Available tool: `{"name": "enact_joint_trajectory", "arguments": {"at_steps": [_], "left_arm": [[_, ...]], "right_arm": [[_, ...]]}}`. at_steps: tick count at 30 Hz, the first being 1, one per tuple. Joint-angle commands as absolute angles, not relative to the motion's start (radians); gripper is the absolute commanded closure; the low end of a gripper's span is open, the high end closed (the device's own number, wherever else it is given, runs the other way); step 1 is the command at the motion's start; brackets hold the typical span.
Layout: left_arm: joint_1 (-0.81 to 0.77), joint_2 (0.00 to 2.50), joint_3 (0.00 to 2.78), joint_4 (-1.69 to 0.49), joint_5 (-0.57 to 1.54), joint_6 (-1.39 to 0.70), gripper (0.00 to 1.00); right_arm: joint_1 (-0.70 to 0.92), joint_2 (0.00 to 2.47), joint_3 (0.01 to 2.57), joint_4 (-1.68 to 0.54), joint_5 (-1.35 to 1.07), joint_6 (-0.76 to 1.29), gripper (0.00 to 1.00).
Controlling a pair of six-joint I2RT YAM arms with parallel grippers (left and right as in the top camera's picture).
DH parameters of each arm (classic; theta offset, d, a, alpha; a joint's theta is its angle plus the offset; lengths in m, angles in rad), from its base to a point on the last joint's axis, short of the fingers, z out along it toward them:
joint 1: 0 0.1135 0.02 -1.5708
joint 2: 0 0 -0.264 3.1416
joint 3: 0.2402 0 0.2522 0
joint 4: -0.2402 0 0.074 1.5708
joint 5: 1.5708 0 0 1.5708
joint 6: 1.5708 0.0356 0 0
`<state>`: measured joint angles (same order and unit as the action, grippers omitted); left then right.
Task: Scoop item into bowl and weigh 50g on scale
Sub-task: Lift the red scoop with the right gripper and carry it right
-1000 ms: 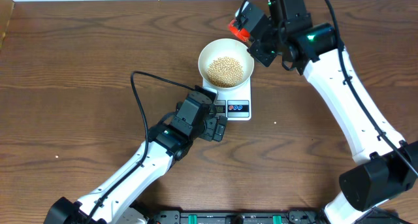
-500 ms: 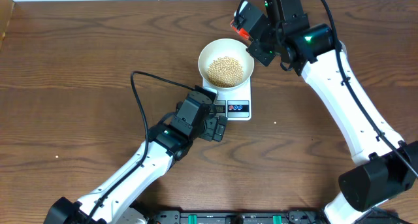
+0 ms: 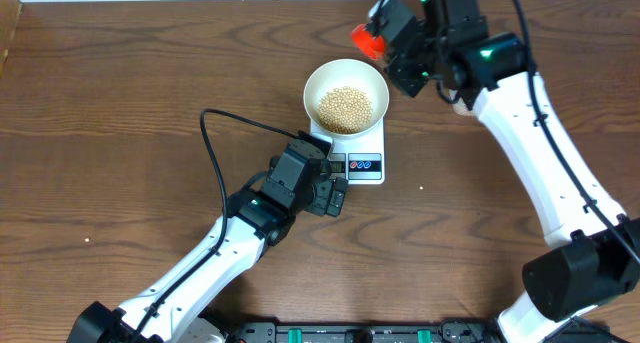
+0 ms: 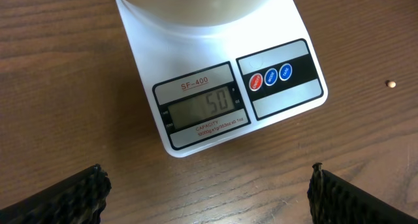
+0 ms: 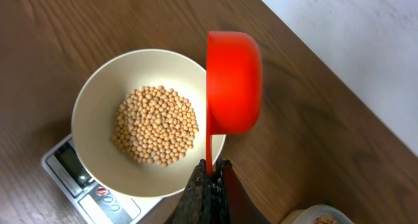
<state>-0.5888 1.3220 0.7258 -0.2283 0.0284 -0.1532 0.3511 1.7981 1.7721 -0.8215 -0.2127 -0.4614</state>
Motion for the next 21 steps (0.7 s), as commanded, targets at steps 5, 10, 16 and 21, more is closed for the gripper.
{"name": "enact_joint_trajectory", "arguments": {"at_steps": [5, 10, 16, 21], "left_arm": [[-0.584, 1.319, 0.722, -0.23, 0.034, -0.146, 0.01], [-0.584, 1.319, 0.722, -0.23, 0.034, -0.146, 0.01], [-0.584, 1.319, 0.722, -0.23, 0.034, -0.146, 0.01], [-0.584, 1.319, 0.722, -0.23, 0.034, -0.146, 0.01]], "right_arm": [[0.213, 1.771, 1.794, -0.809, -0.476, -0.36, 0.99], [0.121, 1.771, 1.794, -0.788, -0.534, -0.273, 0.99], [0.004, 1.771, 1.794, -0.765, -0.521, -0.179, 0.99], [-0.064, 1.771, 1.793, -0.759, -0.403, -0.149, 0.99]]}}
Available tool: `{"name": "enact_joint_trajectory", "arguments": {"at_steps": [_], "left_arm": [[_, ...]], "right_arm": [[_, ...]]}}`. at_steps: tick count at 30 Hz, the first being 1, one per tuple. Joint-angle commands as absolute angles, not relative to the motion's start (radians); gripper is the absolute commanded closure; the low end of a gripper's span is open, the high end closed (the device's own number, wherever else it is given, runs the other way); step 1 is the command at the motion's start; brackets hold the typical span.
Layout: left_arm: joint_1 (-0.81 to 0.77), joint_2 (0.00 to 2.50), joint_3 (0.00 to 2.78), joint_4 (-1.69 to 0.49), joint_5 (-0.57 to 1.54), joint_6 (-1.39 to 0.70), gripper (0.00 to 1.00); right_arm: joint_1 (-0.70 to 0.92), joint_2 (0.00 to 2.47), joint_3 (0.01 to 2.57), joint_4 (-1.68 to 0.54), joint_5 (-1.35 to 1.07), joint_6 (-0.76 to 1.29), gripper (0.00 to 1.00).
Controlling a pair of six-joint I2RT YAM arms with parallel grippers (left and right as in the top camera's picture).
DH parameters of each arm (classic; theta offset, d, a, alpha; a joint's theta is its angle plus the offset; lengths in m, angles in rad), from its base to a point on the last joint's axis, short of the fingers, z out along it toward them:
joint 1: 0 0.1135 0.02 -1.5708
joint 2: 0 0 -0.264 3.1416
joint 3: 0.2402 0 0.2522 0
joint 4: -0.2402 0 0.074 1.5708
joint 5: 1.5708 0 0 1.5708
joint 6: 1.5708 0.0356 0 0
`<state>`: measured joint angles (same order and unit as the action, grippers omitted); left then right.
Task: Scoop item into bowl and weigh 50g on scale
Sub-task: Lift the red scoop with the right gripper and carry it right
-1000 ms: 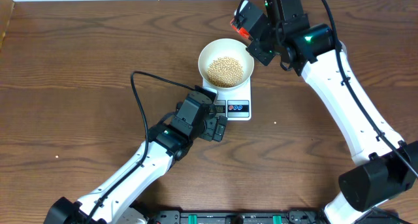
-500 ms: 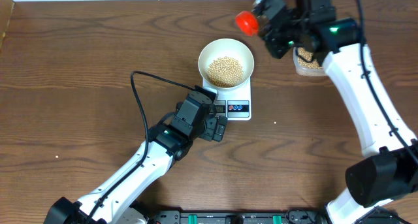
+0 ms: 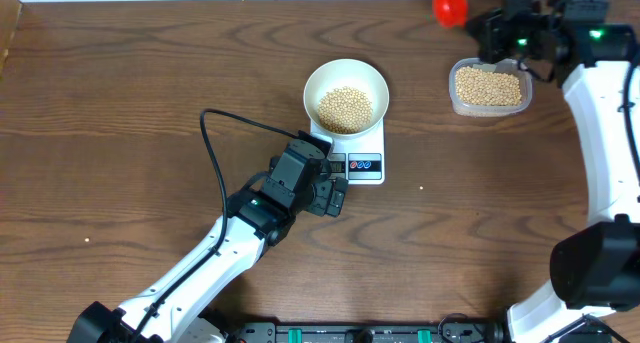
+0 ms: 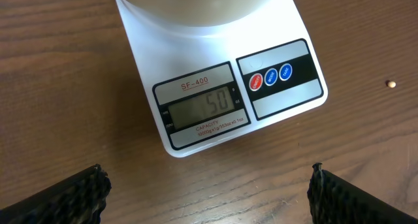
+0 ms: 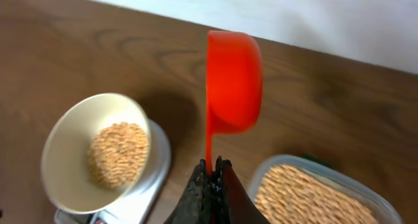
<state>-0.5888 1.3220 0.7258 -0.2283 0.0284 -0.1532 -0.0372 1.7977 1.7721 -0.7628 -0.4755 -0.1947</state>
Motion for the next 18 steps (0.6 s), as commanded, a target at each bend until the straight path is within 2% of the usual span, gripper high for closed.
{"name": "enact_joint_trajectory", "arguments": {"at_steps": [1, 12, 18], "left_arm": [[-0.584, 1.319, 0.722, -0.23, 0.034, -0.146, 0.01], [-0.584, 1.319, 0.722, -0.23, 0.034, -0.146, 0.01], [-0.584, 1.319, 0.722, -0.23, 0.034, -0.146, 0.01]], "right_arm": [[-0.072, 1.771, 1.793, -0.759, -0.371, -0.149, 0.99], [-0.095, 1.771, 1.785, -0.777, -0.046, -0.059, 0.99], [-0.095, 1.771, 1.785, -0.844, -0.01, 0.005, 0.99]]}}
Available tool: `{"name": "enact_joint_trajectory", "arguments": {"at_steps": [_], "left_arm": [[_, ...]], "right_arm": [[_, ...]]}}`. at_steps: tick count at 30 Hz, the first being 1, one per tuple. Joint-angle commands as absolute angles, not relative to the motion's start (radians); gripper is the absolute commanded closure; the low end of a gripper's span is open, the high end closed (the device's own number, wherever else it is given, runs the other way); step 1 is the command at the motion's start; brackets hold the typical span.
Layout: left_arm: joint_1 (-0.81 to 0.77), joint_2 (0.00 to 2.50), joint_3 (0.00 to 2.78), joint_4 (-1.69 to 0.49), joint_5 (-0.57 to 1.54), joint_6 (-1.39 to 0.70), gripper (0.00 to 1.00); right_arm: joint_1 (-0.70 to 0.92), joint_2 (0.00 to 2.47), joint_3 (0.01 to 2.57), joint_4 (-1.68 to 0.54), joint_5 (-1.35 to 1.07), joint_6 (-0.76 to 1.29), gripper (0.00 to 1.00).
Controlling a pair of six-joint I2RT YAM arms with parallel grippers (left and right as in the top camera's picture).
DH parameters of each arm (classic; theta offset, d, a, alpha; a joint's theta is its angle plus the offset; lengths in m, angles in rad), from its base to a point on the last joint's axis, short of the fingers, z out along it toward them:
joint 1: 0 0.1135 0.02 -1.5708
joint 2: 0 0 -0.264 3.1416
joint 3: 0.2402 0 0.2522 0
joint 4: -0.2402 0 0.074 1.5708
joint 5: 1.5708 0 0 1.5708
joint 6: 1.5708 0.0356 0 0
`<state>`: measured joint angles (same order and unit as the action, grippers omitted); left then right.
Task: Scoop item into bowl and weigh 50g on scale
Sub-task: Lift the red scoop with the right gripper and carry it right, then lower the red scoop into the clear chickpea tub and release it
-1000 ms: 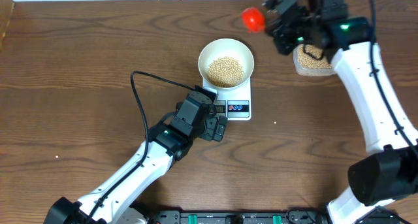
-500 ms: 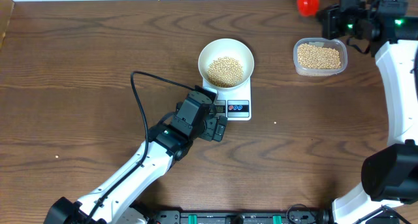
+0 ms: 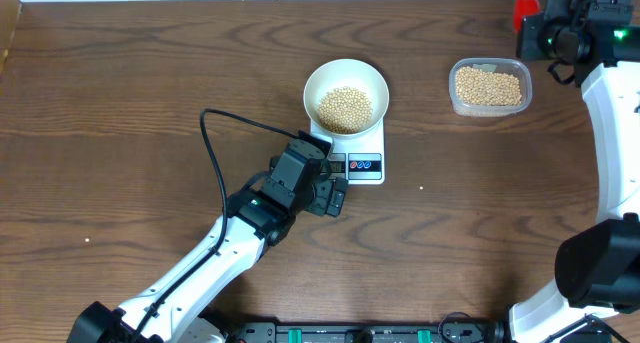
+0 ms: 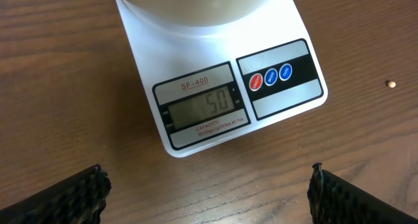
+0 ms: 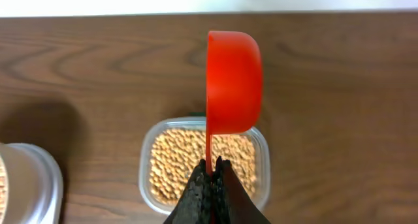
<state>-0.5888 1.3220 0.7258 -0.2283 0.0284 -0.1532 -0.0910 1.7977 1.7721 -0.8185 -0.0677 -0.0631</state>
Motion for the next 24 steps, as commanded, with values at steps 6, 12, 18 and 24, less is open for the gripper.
{"name": "enact_joint_trajectory", "arguments": {"at_steps": [6, 12, 18, 24], "left_arm": [[-0.584, 1.319, 0.722, -0.23, 0.034, -0.146, 0.01], [-0.584, 1.319, 0.722, -0.23, 0.034, -0.146, 0.01], [-0.584, 1.319, 0.722, -0.23, 0.034, -0.146, 0.01], [-0.584, 1.319, 0.722, -0.23, 0.034, -0.146, 0.01]], "right_arm": [[-0.14, 1.771, 1.781, -0.954, -0.05, 0.182, 0.99], [-0.252, 1.772, 1.72, -0.911, -0.309, 0.217, 0.99], [-0.344, 1.772, 1.57, -0.76, -0.629, 0.224, 0.99], [-0.385, 1.772, 1.406, -0.625, -0.782, 0.245, 0.99]]}}
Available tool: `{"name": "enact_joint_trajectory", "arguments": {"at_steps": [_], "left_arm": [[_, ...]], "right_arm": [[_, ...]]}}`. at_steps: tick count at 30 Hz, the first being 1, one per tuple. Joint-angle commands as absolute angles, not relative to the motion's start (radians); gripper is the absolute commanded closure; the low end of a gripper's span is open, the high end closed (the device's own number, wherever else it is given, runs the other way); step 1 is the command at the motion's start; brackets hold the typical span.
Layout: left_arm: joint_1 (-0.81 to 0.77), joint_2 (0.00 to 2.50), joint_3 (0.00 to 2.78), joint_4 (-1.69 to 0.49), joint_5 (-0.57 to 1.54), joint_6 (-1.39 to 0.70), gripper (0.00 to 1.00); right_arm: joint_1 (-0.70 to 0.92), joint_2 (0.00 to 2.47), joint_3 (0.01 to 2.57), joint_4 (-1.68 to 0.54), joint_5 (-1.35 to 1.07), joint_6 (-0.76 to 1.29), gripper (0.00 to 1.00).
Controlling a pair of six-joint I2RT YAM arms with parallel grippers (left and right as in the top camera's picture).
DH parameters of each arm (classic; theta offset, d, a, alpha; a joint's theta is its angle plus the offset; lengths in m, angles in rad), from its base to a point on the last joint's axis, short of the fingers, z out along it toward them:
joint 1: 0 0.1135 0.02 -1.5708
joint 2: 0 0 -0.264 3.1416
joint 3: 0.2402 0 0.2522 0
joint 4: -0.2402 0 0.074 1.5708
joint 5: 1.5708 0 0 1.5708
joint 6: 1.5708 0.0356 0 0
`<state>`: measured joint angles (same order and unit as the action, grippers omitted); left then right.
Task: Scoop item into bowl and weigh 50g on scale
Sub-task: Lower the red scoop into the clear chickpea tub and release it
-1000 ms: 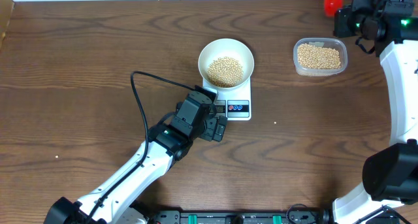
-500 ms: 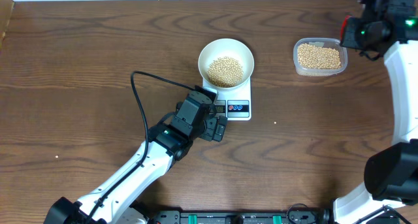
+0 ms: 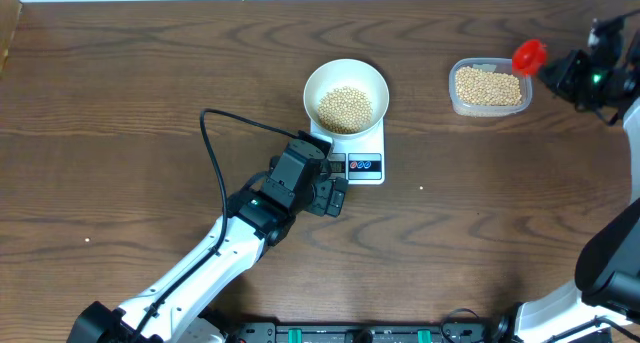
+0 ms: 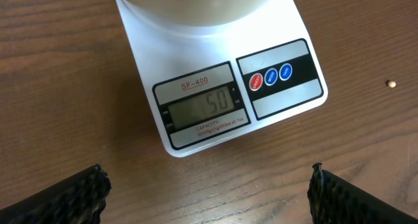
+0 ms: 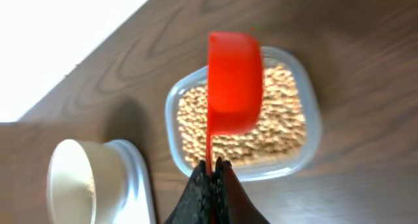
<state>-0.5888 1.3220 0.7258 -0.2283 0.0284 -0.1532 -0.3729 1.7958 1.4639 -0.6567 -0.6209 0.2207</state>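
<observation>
A cream bowl [image 3: 345,95] of pale beans stands on the white scale [image 3: 362,166], whose display [image 4: 202,106] reads 50. My right gripper [image 5: 211,168] is shut on the handle of the red scoop [image 5: 234,83], held on its side above the clear tub of beans [image 3: 488,87] at the right end of the table. My left gripper [image 4: 208,191] hangs open just in front of the scale, nothing between its fingers.
A single stray bean [image 4: 391,84] lies on the wood right of the scale. A black cable [image 3: 215,148] loops over the table left of the left arm. The table's far edge runs just behind the tub.
My right gripper has shifted with the red scoop from behind the tub to above its right side, wrist turned. The left arm and the reading of 50 are unchanged.
The scoop was first held beside the bowl's far rim, with the scale reading 50. It then stood further right behind the tub, then at the table's far right corner, and now over the tub. The left gripper stayed open before the scale.
</observation>
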Motion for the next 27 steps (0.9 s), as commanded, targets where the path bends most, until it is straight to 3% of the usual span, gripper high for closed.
{"name": "enact_joint_trajectory", "arguments": {"at_steps": [1, 12, 16, 21, 27], "left_arm": [[-0.584, 1.319, 0.722, -0.23, 0.034, -0.146, 0.01], [-0.584, 1.319, 0.722, -0.23, 0.034, -0.146, 0.01], [-0.584, 1.319, 0.722, -0.23, 0.034, -0.146, 0.01], [-0.584, 1.319, 0.722, -0.23, 0.034, -0.146, 0.01], [-0.584, 1.319, 0.722, -0.227, 0.034, -0.146, 0.01]], "right_arm": [[-0.387, 1.772, 1.391, -0.617, -0.781, 0.252, 0.99], [-0.422, 1.772, 1.292, -0.595, -0.732, 0.27, 0.99], [-0.432, 1.772, 1.272, -0.595, -0.708, 0.278, 0.92], [-0.433, 1.772, 1.239, -0.599, -0.656, 0.282, 0.79], [-0.435, 1.772, 1.232, -0.603, -0.655, 0.284, 0.41]]}}
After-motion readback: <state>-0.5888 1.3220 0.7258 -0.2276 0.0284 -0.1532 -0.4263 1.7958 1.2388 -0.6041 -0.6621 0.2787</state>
